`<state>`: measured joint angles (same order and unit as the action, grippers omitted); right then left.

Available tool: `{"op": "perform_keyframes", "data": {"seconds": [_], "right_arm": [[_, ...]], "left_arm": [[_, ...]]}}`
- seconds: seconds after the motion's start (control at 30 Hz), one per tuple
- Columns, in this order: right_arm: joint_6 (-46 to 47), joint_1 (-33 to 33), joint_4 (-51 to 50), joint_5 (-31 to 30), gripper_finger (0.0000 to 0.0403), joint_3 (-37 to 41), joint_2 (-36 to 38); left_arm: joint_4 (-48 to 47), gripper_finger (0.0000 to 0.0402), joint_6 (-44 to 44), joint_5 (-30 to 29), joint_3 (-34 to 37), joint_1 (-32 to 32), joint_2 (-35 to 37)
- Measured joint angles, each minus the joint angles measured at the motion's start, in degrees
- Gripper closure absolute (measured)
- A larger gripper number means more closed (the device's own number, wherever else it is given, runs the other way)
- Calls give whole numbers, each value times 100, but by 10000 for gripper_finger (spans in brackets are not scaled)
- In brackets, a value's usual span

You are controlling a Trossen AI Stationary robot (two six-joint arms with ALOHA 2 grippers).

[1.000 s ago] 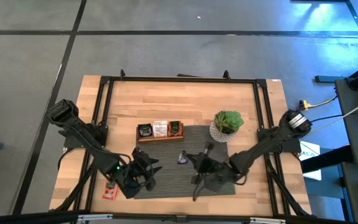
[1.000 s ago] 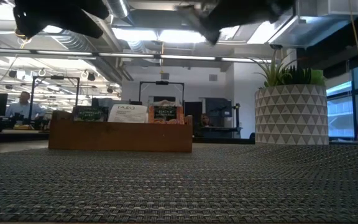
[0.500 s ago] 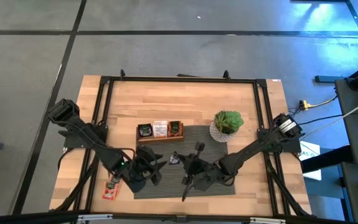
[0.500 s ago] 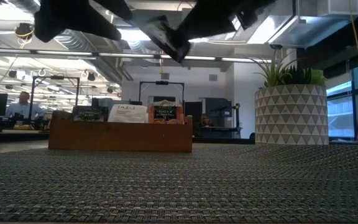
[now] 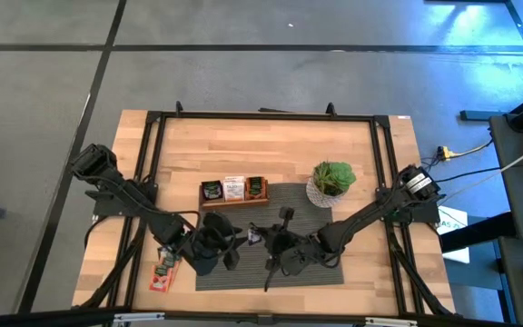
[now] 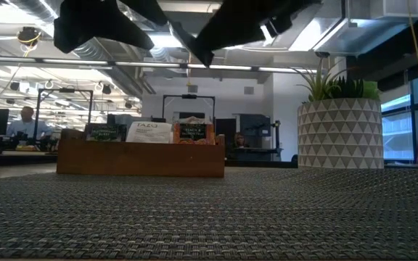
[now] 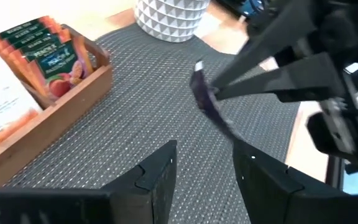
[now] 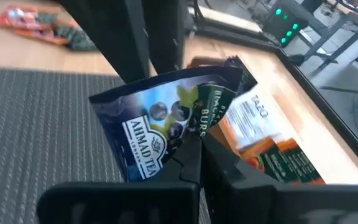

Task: Pick & Place Tea
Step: Put the violet tea bag to the left section of the wooden organizer

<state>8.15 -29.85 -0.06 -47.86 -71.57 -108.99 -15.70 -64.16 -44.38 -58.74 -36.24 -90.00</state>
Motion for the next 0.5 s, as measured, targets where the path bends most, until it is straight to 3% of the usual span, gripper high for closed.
{"op": "perform_keyframes", "data": {"seconds": [0.2,0.5], "right_arm": [[61,0,-170,88,396,2,-2],[25,9,337,135,396,4,0]], "left_arm": [[21,253,22,78,0,-2,0],[76,254,44,74,0,-1,0]]}}
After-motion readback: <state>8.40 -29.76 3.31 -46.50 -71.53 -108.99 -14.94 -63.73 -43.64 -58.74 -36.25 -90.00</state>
